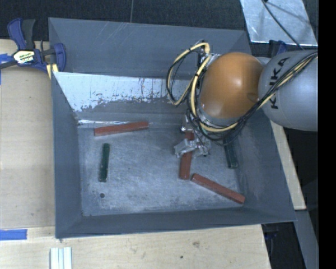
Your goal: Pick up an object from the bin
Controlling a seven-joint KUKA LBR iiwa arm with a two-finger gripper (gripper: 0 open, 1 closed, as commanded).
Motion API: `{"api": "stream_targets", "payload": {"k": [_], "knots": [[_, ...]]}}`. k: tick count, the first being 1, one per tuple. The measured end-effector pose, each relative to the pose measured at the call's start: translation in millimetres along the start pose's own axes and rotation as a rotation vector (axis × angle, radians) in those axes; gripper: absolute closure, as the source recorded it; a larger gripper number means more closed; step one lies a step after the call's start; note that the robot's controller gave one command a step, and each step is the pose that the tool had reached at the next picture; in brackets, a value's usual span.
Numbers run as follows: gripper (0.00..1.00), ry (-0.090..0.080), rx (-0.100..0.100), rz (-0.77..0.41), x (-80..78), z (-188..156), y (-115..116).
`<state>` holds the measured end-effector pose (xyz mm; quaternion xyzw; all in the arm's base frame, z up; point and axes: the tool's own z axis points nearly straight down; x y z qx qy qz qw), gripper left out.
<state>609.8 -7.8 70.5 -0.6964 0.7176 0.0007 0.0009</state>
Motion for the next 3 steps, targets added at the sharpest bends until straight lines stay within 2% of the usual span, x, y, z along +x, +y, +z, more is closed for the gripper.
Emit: {"api": "stream_targets", "payload": {"k": [1,2,3], "knots": [[1.00,0.000,0.007,0.007,-21.7,-160,6],[1.00,0.001,-0.007,0.038,-10.6,-78,17],[1.00,0.000,-0.001,0.062,-17.9,-65,9]]}}
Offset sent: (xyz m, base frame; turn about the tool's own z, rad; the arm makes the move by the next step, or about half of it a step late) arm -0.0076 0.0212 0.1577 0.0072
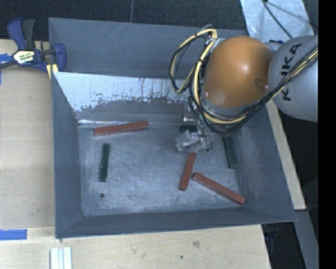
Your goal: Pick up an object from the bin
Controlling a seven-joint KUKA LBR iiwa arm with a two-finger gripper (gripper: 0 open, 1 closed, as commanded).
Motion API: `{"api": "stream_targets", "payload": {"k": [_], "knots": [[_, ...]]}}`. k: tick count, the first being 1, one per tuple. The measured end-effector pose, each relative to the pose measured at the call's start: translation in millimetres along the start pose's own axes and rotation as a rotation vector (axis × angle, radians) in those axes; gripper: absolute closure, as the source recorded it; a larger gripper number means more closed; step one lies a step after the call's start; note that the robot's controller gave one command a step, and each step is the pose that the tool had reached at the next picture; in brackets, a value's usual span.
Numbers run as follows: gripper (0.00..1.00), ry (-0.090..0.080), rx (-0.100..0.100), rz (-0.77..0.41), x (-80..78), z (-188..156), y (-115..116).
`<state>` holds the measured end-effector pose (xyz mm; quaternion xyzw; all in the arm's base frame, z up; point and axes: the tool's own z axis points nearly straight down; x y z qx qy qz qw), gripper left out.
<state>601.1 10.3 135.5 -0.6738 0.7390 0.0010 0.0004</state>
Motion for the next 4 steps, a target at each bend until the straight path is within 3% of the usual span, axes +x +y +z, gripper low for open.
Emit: {"api": "stream_targets", "payload": {"k": [1,2,3,4], "knots": [[0.00,0.000,0.001,0.001,0.3,-1,0],[0.00,0.001,-0.005,-0.350,2.4,68,23],[1.00,0.001,0.001,-0.348,2.0,65,22],[1.00,0.002,0.011,-0.368,1.6,-83,6]]}}
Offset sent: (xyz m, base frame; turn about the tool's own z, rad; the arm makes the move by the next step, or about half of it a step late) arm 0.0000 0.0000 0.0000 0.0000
